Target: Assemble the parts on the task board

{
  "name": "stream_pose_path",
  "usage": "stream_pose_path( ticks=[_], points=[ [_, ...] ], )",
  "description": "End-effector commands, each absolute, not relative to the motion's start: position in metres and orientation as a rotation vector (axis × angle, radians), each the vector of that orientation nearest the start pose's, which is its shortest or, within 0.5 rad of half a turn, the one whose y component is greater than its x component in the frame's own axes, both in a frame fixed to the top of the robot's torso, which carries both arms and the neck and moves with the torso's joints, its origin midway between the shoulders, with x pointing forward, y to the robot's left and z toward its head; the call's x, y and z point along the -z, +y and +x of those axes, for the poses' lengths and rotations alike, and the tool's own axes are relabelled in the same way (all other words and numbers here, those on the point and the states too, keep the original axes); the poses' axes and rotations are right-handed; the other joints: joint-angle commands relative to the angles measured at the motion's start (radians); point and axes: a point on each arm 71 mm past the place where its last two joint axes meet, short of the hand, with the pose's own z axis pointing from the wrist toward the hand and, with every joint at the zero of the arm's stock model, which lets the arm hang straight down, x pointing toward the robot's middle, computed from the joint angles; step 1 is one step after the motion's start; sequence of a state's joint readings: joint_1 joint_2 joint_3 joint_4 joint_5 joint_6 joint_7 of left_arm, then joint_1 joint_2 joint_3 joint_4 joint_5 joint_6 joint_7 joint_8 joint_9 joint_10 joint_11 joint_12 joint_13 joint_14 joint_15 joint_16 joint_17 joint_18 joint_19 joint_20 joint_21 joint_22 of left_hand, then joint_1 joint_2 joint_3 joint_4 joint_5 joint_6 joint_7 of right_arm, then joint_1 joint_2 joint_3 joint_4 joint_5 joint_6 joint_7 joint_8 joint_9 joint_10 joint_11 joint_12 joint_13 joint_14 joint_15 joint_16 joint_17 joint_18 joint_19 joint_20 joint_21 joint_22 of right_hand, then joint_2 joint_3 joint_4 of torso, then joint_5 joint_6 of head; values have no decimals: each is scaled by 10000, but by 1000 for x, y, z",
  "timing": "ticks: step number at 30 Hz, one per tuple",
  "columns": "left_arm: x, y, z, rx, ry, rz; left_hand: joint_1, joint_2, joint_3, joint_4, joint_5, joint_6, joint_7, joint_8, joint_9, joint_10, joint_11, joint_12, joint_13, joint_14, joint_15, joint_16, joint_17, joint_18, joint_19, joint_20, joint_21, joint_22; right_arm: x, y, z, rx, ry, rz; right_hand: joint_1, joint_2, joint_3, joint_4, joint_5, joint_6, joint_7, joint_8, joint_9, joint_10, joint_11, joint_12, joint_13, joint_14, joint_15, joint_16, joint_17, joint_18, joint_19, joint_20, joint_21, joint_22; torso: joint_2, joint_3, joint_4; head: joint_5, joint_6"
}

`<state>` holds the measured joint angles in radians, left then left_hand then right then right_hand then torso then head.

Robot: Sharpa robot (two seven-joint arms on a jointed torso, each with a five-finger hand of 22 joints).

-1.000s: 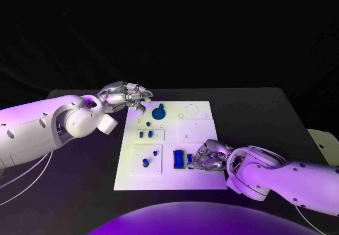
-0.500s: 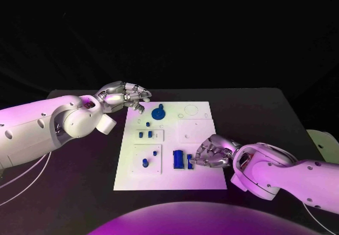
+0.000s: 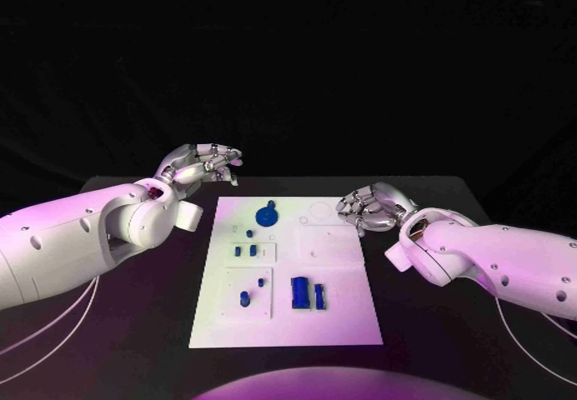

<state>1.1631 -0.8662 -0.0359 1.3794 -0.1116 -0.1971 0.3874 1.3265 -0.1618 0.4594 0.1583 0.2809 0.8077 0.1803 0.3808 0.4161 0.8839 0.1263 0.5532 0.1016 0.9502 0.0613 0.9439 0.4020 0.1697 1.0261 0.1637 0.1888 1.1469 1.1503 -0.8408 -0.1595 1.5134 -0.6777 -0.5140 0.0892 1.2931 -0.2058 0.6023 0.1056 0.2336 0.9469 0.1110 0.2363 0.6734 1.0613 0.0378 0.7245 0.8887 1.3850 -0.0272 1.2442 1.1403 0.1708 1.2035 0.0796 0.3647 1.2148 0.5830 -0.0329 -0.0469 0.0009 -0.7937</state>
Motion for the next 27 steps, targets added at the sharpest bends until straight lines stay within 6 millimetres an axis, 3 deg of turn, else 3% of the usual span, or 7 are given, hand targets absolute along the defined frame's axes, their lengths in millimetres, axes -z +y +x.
stream_pose_path(
  ticks=[1, 13, 14, 19, 20, 22, 27],
  points=[
    [204, 269, 515, 14092, 12645, -11208, 67, -116, 1, 149, -157, -96, 61, -156, -162, 131, 131, -594, -327, -259, 196, -1540, -580, 69, -335, 167, -861, -860, 239, -222, 486, -11834, 15439, 7584, 86, 59, 211, -379, -198, -58, 126, 33, -5, -277, 78, -633, -577, -844, 65, -1417, -1326, 89, -320, 50, -348, -266, -217, 22, 27, -12, 431],
    [224, 267, 535, 13706, 12004, -11814, 221, -101, -739, 745, -765, -500, 100, -1111, -940, -150, 230, -3436, -387, -1997, 1034, -6216, -2156, 96, -3303, 1093, -1271, -4915, 247, -245, 539, -12330, 14202, 9626, -695, 481, 662, -1181, -641, -1201, 1193, -1079, -1492, -884, 1435, -6460, -6484, -4766, 1785, -9969, -6638, 32, -4018, 1684, -3043, -4733, -382, 215, 121, 94, 1430],
    [225, 264, 532, 13678, 12692, -11563, -3890, 1618, -4594, -1583, -2809, -8077, -1803, -3808, -4161, -8839, -1263, -5532, -1016, -9502, -613, -9439, -4020, -1697, -10261, -1637, -1888, -11469, 248, -245, 535, -11009, 14665, 8783, -4331, 2058, -6023, -1056, -2336, -9469, -1110, -2363, -6734, -10613, -378, -7245, -8887, -13850, 272, -12442, -11403, -1708, -12035, -796, -3647, -12148, -318, 130, 97, 26, 1210],
    [226, 258, 528, 13574, 12653, -11610, -5482, 1618, -4594, -1583, -2809, -8077, -1803, -3808, -4161, -8839, -1263, -5532, -1016, -9502, -613, -9439, -4020, -1697, -10261, -1637, -1888, -11469, 247, -240, 530, -11186, 14428, 9050, -5855, 2058, -6023, -1056, -2336, -9469, -1110, -2363, -6734, -10613, -378, -7245, -8887, -13850, 272, -12442, -11403, -1708, -12035, -796, -3647, -12148, -336, 179, 188, 17, 1390],
    [226, 256, 526, 13535, 12638, -11627, -5694, 1618, -4594, -1583, -2809, -8077, -1803, -3808, -4161, -8839, -1263, -5532, -1016, -9502, -613, -9439, -4020, -1697, -10261, -1637, -1888, -11469, 247, -238, 528, -11247, 14342, 9149, -12931, 2058, -6023, -1056, -2336, -9469, -1110, -2363, -6734, -10613, -378, -7245, -8887, -13850, 272, -12442, -11403, -1708, -12035, -796, -3647, -12148, -342, 197, 223, 14, 1456],
    [226, 250, 522, 13442, 12603, -11667, -13265, 1618, -4594, -1583, -2809, -8077, -1803, -3808, -4161, -8839, -1263, -5532, -1016, -9502, -613, -9439, -4020, -1697, -10261, -1637, -1888, -11469, 246, -233, 523, -11389, 14134, 9391, -12931, 2058, -6023, -1056, -2336, -9469, -1110, -2363, -6734, -10613, -378, -7245, -8887, -13850, 272, -12442, -11403, -1708, -12035, -796, -3647, -12148, -357, 240, 304, 7, 1615],
    [228, 230, 504, 13067, 12462, -11819, -13265, 1618, -4594, -1583, -2809, -8077, -1803, -3808, -4161, -8839, -1263, -5532, -1016, -9502, -613, -9439, -4020, -1697, -10261, -1637, -1888, -11469, 240, -217, 503, -11848, 13356, 10355, -12931, 2058, -6023, -1056, -2336, -9469, -1110, -2363, -6734, -10613, -378, -7245, -8887, -13850, 272, -12442, -11403, -1708, -12035, -796, -3647, -12148, -385, 320, 452, -7, 1904]
  ],
)
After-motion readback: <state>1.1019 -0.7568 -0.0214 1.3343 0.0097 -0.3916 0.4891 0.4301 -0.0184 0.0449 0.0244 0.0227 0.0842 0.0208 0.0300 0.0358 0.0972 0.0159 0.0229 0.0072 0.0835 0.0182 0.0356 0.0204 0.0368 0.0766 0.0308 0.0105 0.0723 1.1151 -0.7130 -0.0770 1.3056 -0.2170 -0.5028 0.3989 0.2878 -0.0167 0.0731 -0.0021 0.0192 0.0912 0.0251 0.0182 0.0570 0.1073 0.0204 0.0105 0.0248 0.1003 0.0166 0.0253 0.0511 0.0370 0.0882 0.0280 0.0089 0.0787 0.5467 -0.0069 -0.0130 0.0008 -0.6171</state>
